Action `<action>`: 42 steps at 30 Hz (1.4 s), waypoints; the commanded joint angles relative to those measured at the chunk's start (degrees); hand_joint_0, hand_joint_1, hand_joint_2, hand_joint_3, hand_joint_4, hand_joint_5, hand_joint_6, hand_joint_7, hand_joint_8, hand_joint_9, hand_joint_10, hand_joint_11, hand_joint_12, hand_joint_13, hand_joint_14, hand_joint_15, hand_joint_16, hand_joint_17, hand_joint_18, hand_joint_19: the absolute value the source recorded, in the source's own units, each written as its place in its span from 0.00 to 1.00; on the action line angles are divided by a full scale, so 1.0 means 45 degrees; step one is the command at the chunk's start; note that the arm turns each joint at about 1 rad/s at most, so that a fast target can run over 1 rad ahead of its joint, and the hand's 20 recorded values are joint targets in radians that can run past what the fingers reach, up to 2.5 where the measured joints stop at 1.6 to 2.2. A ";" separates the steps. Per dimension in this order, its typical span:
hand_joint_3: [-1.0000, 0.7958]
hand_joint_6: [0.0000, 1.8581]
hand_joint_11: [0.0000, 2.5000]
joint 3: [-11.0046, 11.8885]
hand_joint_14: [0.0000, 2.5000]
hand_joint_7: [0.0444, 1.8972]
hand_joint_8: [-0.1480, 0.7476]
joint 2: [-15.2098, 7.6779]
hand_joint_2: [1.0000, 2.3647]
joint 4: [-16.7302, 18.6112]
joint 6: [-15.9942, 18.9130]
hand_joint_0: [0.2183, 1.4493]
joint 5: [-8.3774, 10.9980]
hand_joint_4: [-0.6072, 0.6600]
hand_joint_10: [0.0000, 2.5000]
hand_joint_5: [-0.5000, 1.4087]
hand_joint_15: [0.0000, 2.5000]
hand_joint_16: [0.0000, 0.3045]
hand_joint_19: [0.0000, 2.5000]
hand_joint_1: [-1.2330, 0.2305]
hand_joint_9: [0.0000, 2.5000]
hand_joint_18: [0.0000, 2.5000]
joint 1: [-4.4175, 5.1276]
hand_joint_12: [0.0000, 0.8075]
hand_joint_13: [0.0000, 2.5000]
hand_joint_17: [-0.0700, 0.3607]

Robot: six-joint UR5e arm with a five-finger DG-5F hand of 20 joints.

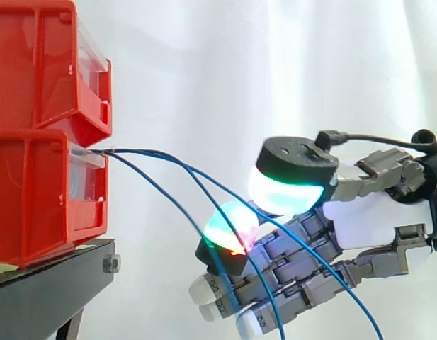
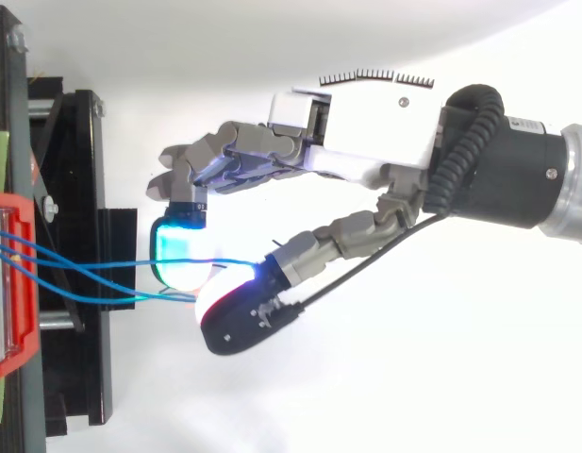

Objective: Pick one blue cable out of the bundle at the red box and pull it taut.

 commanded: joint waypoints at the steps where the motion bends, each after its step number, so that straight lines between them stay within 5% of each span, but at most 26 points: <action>1: 0.28 0.47 0.05 -0.0008 0.00 0.49 0.53 0.0001 0.00 0.0000 0.0000 0.27 0.0000 0.65 0.00 0.17 0.01 0.18 0.06 0.33 0.15 0.13 0.0000 0.45 0.06 0.45; 10: 0.39 0.48 0.05 0.0012 0.00 0.53 0.53 0.0001 0.01 0.0000 0.0000 0.31 0.0000 0.64 0.00 0.18 0.01 0.17 0.06 0.33 0.17 0.14 0.0000 0.44 0.07 0.43; 27: 0.30 0.46 0.05 0.0012 0.00 0.49 0.55 0.0001 0.00 -0.0039 0.0000 0.23 0.0000 0.66 0.00 0.18 0.02 0.19 0.08 0.42 0.17 0.11 0.0000 0.46 0.06 0.46; 42: 0.42 0.44 0.05 0.0012 0.00 0.50 0.54 0.0001 0.01 -0.0039 0.0000 0.28 0.0000 0.63 0.00 0.18 0.02 0.17 0.09 0.42 0.17 0.09 0.0000 0.44 0.05 0.44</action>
